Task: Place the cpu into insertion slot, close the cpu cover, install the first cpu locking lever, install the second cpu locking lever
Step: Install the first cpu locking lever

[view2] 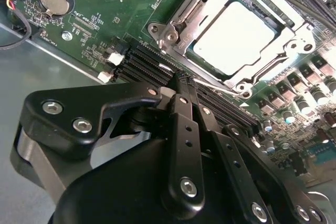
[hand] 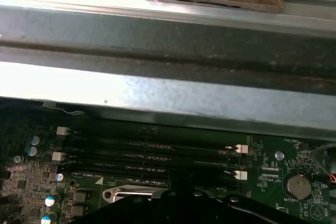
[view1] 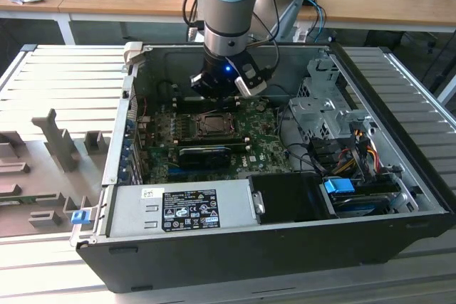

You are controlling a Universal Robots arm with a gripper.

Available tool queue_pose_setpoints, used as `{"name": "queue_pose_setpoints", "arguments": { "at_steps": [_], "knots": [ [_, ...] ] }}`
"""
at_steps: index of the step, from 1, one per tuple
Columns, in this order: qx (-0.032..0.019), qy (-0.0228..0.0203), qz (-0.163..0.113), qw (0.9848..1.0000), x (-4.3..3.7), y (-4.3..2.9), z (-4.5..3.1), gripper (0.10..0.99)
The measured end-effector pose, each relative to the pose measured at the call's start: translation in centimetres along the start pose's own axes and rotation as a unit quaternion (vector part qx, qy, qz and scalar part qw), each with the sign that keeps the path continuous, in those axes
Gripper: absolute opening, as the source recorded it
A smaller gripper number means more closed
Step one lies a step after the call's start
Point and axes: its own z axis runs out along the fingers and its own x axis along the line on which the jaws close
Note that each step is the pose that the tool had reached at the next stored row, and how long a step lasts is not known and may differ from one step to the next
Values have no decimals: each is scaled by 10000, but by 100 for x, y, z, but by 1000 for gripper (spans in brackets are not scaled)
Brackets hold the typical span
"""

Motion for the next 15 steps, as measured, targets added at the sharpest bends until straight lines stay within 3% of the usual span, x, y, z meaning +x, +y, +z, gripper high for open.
{"name": "queue_pose_setpoints", "arguments": {
  "at_steps": [15],
  "knots": [
    [0, 0, 0, 10000, -49, -10, 23, 106]
  ]
}}
